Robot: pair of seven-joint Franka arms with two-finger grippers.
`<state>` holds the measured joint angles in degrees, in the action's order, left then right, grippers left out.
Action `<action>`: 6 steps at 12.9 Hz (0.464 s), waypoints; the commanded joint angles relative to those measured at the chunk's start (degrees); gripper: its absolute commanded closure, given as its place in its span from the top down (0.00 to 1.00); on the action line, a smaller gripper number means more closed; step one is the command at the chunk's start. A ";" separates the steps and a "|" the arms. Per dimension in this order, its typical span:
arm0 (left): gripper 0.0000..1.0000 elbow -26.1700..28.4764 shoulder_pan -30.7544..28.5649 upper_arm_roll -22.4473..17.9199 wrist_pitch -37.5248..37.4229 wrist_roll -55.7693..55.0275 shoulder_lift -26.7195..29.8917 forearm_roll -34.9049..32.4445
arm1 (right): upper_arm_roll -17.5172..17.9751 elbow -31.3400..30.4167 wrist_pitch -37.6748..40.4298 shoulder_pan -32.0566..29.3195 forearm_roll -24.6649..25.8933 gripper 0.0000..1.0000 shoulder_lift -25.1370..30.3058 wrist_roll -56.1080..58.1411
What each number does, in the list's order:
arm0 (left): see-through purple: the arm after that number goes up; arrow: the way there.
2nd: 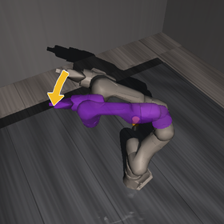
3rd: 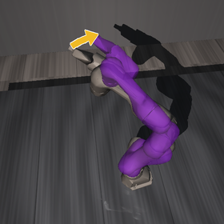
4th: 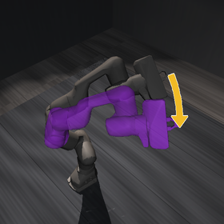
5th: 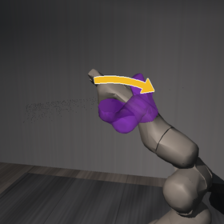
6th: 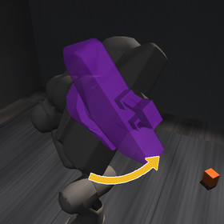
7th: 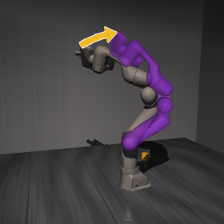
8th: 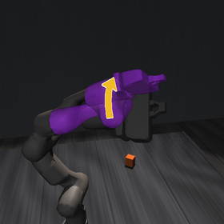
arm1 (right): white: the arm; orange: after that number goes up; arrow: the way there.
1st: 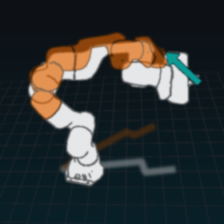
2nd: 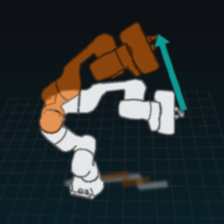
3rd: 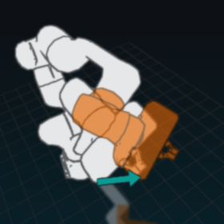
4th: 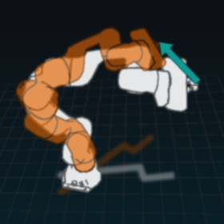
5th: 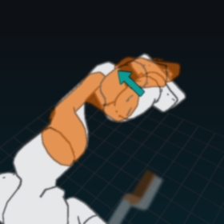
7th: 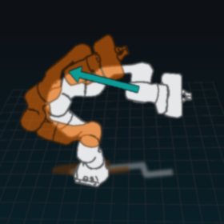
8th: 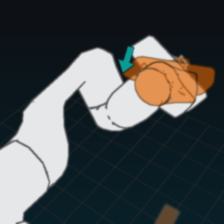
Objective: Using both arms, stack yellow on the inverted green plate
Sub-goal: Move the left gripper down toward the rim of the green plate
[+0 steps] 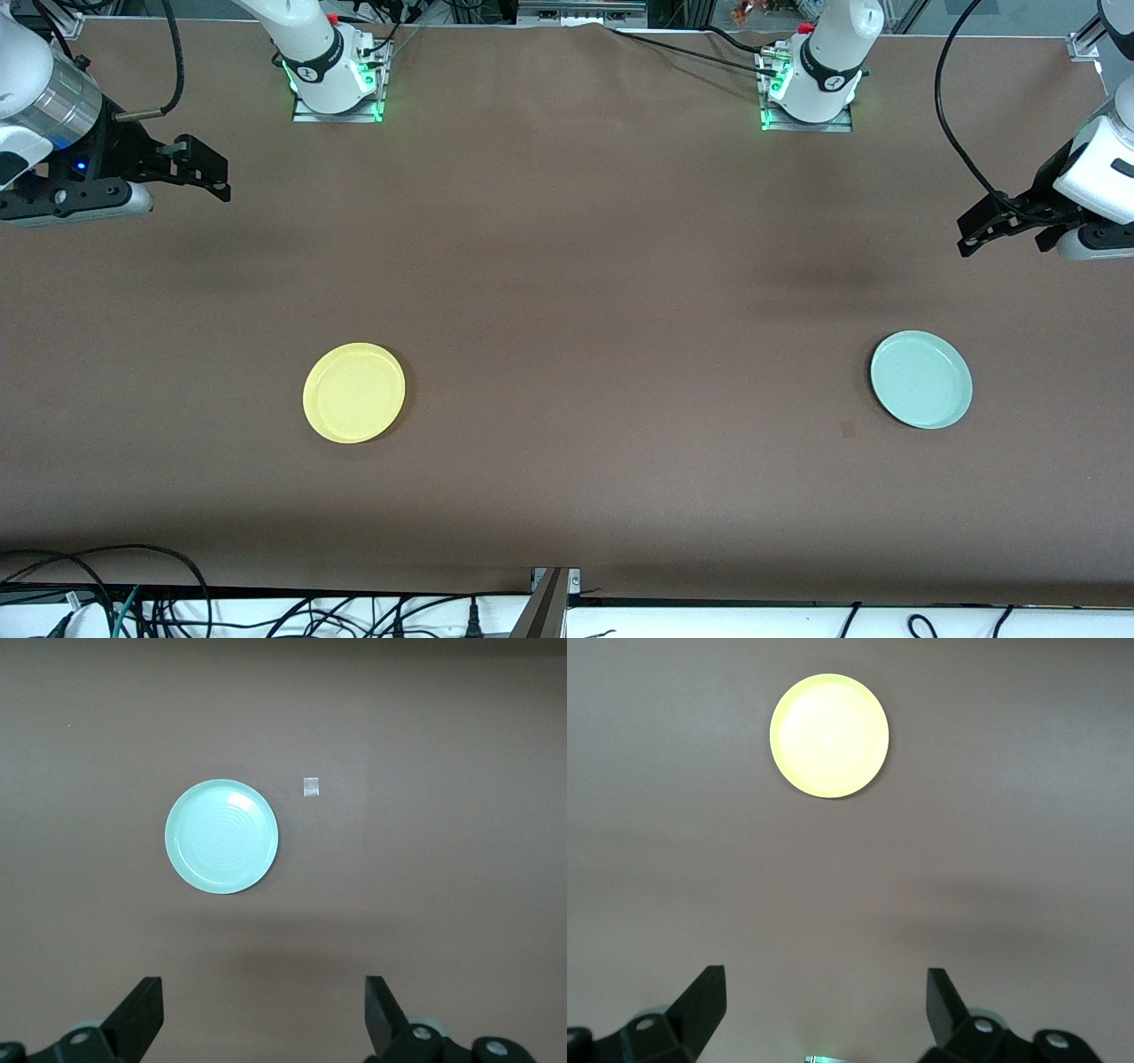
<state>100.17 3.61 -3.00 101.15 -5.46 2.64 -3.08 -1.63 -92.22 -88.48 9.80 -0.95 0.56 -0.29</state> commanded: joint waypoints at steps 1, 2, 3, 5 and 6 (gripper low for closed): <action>1.00 -1.64 0.70 -0.69 -1.57 0.19 -0.79 1.24 | 0.14 -1.47 -0.82 -0.22 0.95 1.00 1.81 -0.93; 1.00 -1.73 0.70 -0.69 -1.57 0.19 -0.97 1.24 | -0.12 -1.39 -0.65 -0.22 0.95 1.00 2.25 -0.94; 1.00 -1.82 0.70 -0.69 -1.57 0.10 -0.97 1.33 | -1.17 -1.38 -0.64 -0.22 0.95 1.00 2.51 -0.94; 1.00 -1.65 0.26 -0.69 -2.62 -0.07 -1.75 1.41 | -2.41 -1.47 -0.56 -0.22 0.69 1.00 2.52 -2.33; 1.00 -1.82 0.17 -0.69 -5.32 -0.25 -2.11 1.41 | -2.67 -1.47 -0.64 -0.22 0.69 1.00 2.52 -3.91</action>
<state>100.11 3.61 -3.13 99.45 -5.47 2.13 -3.08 -3.95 -92.22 -88.62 9.73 -0.84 1.51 -1.57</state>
